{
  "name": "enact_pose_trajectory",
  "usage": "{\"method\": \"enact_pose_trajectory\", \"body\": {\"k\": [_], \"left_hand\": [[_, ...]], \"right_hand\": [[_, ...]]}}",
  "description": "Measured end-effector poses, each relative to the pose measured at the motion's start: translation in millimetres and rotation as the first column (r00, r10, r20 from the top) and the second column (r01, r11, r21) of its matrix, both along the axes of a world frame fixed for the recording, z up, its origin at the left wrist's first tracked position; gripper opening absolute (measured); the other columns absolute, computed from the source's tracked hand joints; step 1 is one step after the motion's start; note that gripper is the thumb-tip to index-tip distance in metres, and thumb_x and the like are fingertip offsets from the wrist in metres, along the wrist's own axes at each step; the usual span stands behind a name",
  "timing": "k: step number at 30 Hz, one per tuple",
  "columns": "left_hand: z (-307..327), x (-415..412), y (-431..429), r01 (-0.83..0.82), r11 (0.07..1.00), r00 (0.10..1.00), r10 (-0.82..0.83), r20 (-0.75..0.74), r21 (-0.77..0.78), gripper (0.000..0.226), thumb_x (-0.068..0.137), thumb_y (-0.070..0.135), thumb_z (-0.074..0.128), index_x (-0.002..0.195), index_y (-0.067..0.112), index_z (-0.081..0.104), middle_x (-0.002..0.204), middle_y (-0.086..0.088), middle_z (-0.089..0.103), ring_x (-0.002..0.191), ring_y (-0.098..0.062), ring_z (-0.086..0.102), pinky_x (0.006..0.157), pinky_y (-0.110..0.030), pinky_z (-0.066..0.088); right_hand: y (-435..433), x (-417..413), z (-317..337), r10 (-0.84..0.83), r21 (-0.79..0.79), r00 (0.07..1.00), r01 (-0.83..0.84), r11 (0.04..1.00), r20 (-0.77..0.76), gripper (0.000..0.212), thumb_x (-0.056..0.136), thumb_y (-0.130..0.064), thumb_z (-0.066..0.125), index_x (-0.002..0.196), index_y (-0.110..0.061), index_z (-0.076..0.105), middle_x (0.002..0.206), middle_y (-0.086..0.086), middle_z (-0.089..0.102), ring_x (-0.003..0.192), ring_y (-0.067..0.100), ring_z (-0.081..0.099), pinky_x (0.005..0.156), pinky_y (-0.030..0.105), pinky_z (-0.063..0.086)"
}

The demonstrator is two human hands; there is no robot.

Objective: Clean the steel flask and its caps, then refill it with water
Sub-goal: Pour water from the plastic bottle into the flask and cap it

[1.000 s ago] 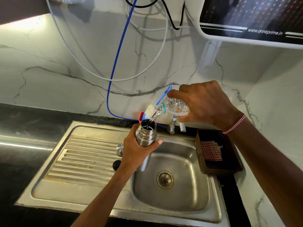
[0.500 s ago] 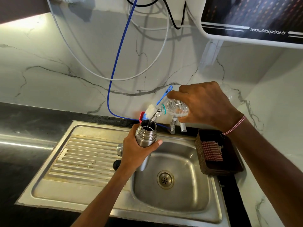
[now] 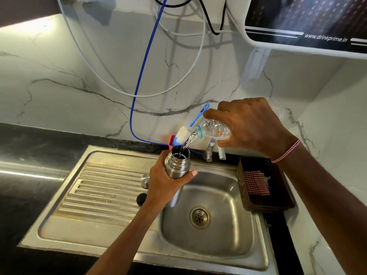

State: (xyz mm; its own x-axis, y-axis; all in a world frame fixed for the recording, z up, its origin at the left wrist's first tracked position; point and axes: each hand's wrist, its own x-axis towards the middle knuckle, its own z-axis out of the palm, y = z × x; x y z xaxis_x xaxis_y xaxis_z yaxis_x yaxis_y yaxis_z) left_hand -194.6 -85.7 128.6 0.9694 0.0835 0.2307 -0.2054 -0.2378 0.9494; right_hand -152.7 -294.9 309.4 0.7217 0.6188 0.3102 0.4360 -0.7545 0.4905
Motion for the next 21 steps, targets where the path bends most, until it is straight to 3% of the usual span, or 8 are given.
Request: {"method": "enact_pose_trajectory", "body": {"k": [4,9,16,21], "left_hand": [[0.7,-2.3,-0.3,0.006,1.0,1.0,-0.006,0.004,-0.005,0.072,0.06,0.046,0.091,0.12,0.022,0.06,0.106,0.012,0.072,0.095,-0.004,0.07,0.079,-0.018,0.057],[-0.3,-3.5,-0.4,0.008,1.0,1.0,-0.008,0.001,-0.007,0.067,0.063,0.03,0.096,0.119,0.018,0.061,0.104,0.01,0.072,0.094,-0.002,0.069,0.077,-0.011,0.053],[-0.1,-5.3,-0.6,0.006,1.0,1.0,-0.006,0.01,-0.011,0.067,0.063,0.028,0.096,0.119,0.024,0.06,0.105,0.014,0.072,0.095,-0.001,0.069,0.077,-0.011,0.052],[-0.3,-5.1,-1.0,0.007,1.0,1.0,-0.007,0.013,-0.009,0.066,0.063,0.028,0.096,0.117,0.029,0.058,0.104,0.017,0.071,0.096,0.002,0.068,0.078,-0.009,0.052]], "right_hand": [[-0.4,-1.0,-0.1,0.007,0.004,1.0,-0.007,1.0,0.003,0.067,0.065,-0.06,0.081,0.123,-0.033,0.063,0.093,-0.002,0.069,0.073,0.025,0.067,0.059,0.029,0.033],[0.4,-1.1,-1.3,0.03,0.012,1.0,-0.03,0.999,0.002,0.065,0.066,-0.061,0.081,0.122,-0.033,0.064,0.093,-0.004,0.071,0.073,0.025,0.067,0.06,0.028,0.031],[0.9,-1.0,-1.4,0.04,0.013,0.999,-0.04,0.999,0.016,0.066,0.065,-0.062,0.081,0.121,-0.031,0.065,0.091,-0.005,0.071,0.07,0.025,0.067,0.062,0.027,0.03],[0.3,0.7,-2.5,0.048,0.024,0.999,-0.048,0.999,0.005,0.063,0.065,-0.059,0.081,0.119,-0.033,0.063,0.088,-0.006,0.068,0.07,0.025,0.065,0.06,0.029,0.038]]}}
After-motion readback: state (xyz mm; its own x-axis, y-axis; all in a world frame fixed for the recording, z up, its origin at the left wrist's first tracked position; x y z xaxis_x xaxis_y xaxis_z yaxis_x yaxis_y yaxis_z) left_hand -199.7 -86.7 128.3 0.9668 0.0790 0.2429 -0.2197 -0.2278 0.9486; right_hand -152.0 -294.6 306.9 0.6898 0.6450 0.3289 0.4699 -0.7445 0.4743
